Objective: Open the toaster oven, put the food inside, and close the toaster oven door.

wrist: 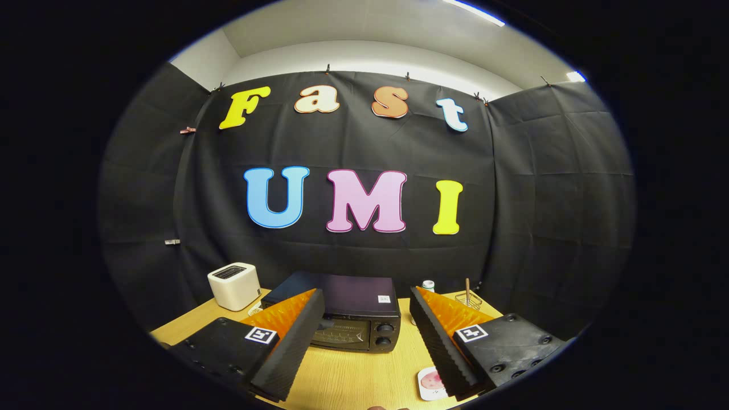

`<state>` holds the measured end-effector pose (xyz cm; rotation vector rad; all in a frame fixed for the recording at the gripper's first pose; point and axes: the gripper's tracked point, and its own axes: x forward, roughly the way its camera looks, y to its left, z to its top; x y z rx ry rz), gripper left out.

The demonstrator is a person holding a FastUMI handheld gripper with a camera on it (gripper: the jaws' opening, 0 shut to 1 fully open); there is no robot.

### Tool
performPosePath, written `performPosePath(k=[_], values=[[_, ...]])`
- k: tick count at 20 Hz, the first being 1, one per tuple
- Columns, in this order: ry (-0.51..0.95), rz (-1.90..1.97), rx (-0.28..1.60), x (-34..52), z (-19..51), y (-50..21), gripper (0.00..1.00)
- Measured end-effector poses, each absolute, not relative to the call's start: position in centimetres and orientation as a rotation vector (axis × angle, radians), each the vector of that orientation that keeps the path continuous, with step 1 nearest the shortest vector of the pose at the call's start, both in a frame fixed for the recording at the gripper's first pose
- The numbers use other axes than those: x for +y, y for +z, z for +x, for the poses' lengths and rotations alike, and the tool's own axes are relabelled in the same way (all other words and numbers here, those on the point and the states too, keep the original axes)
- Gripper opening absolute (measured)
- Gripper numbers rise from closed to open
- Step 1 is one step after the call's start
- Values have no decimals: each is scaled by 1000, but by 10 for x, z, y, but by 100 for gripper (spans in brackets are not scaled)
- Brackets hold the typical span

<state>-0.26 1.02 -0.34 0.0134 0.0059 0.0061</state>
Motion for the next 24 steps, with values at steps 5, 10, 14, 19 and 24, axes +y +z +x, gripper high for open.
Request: performPosePath(k=[5, 10, 14, 19, 24], values=[[-7, 19, 14, 4, -4, -7, 98], [-4, 18, 30, 1, -6, -13, 98], [4, 13, 47, 3, -5, -20, 98], [21, 12, 59, 11, -3, -24, 98], [35, 16, 77, 22, 1, -31, 98]])
